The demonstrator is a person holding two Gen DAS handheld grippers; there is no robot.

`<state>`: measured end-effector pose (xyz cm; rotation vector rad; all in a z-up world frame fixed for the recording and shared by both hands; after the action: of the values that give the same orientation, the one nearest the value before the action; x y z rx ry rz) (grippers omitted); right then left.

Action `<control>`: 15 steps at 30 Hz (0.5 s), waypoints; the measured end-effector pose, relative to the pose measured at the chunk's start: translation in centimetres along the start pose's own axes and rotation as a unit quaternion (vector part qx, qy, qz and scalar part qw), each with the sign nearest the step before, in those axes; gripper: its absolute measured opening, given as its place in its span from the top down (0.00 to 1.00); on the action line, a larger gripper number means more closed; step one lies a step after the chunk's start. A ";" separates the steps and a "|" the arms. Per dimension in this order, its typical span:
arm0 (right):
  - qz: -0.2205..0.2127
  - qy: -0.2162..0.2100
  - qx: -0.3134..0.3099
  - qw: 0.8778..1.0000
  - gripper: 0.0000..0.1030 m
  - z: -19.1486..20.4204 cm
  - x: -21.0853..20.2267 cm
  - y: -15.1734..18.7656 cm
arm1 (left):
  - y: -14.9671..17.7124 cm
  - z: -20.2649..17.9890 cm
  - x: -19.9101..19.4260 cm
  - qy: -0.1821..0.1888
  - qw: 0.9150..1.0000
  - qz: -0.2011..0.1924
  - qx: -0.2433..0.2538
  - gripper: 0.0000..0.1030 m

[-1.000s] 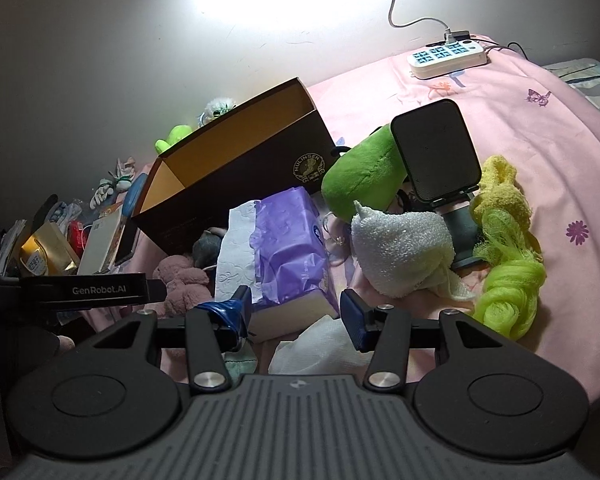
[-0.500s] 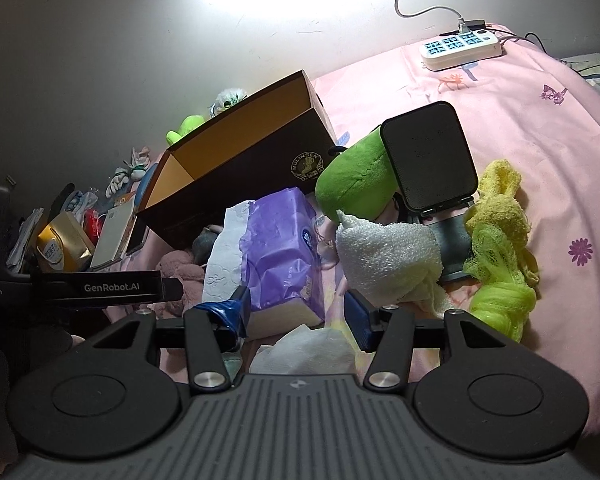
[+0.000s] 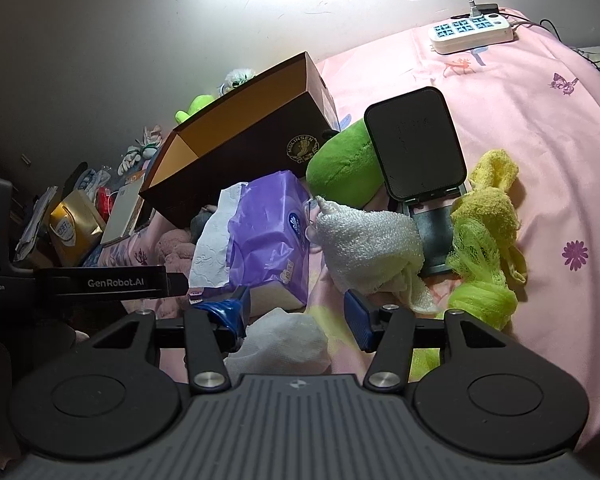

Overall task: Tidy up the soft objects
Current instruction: 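Move the left tool toward the mint-green pouch beside the tissue pack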

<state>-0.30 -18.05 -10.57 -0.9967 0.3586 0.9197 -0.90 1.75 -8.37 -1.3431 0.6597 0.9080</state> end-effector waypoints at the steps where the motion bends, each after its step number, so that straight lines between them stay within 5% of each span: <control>1: 0.002 -0.001 0.001 1.000 0.64 -0.2 -0.1 0.1 | 0.1 -0.2 0.0 0.000 1.000 0.002 0.000 0.01; 15: 0.013 -0.010 0.012 1.000 0.63 -2.2 -0.5 0.5 | 1.0 -2.2 0.1 -0.002 1.000 0.013 0.013 0.01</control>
<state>-0.70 -20.05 -11.69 -0.9610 0.3664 0.9470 -1.46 -0.46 -9.28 -1.3119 0.6852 0.9193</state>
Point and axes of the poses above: each gripper's, at about its wrist camera, not at the fingertips, and x roughly the way its jaws point, z to its left, y to its underside, the point moved 5 cm from there along x, roughly the way its jaws point, and after that the axes turned 1 degree about -z, right-handed, at the moved point
